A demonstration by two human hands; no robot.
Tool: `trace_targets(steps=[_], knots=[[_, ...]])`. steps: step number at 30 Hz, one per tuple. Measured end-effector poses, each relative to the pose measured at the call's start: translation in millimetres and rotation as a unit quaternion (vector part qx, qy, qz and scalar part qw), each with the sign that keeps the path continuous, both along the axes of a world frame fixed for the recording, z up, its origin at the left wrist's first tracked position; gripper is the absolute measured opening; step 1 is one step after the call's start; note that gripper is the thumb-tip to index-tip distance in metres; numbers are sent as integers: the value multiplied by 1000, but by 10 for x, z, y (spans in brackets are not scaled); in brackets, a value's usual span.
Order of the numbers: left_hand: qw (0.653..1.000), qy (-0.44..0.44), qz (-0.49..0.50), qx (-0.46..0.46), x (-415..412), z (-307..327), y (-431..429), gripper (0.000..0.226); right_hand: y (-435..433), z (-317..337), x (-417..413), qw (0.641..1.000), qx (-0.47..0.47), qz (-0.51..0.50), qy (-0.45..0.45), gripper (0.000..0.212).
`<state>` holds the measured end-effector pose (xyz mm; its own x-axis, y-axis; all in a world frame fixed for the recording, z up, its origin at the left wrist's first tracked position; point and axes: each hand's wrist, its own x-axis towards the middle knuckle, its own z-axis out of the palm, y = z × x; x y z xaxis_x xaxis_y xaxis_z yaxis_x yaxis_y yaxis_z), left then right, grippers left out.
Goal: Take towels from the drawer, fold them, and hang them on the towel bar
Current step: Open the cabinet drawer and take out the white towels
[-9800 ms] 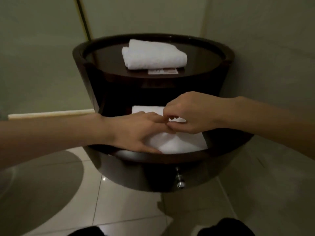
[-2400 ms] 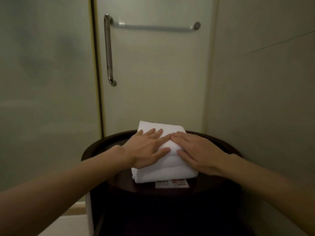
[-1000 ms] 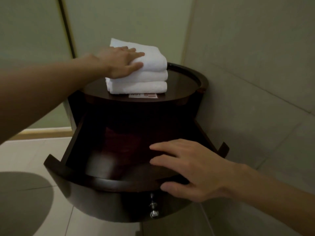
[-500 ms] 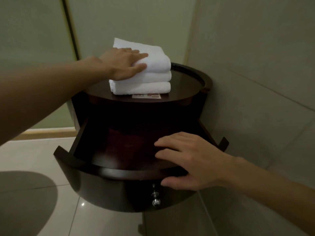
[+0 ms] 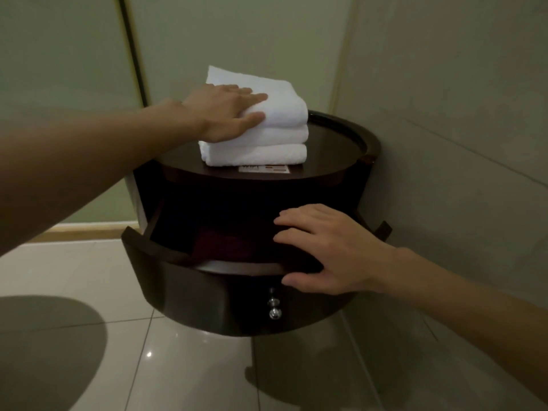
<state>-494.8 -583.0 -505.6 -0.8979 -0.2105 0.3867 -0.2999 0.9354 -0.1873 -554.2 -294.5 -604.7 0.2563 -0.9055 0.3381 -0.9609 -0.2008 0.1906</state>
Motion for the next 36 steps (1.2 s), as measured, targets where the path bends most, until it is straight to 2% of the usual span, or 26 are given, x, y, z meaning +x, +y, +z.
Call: trace_targets(steps=[12, 24, 30, 36], knots=[[1000, 10, -14, 3, 22, -6, 28, 69, -391, 4, -270, 999, -24, -28, 29, 67], [999, 31, -20, -4, 36, -31, 34, 65, -689, 1, -519, 995, -68, -61, 43, 87], [999, 39, -32, -4, 13, -34, 39, 65, -738, 18, -608, 996, -75, -36, 39, 86], [999, 40, -29, -2, 38, -37, 47, 65, -853, 0, -641, 991, -128, -16, 24, 67]])
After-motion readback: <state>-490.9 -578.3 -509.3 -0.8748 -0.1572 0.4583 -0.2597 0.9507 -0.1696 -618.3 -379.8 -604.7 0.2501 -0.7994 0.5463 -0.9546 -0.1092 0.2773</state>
